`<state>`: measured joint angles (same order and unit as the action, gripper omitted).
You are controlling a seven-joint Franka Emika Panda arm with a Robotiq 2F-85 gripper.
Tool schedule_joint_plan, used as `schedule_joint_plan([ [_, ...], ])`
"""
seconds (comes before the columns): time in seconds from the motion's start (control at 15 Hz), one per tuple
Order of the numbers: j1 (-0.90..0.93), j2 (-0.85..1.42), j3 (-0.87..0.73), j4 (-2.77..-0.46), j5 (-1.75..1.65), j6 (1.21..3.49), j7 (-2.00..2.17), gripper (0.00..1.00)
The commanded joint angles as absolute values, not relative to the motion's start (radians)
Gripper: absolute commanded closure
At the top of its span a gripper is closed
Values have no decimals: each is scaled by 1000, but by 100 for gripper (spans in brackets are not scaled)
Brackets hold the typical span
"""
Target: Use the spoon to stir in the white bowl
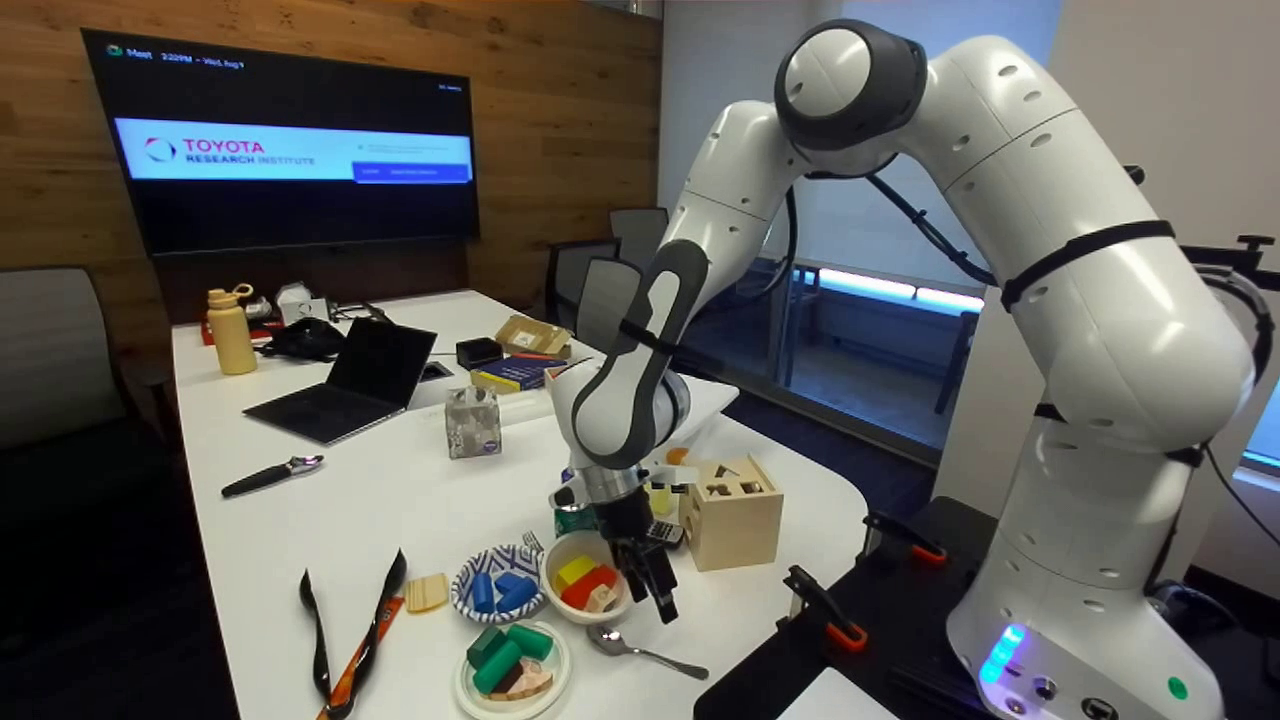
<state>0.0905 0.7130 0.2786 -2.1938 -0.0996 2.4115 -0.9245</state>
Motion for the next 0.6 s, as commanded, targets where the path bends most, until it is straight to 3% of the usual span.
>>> schedule_joint_plan([
  [0.0, 115, 569, 265, -2297, -121, 2461, -811, 0],
  [0.53, 101, 313, 244, -2462, -119, 2726, -562, 0],
])
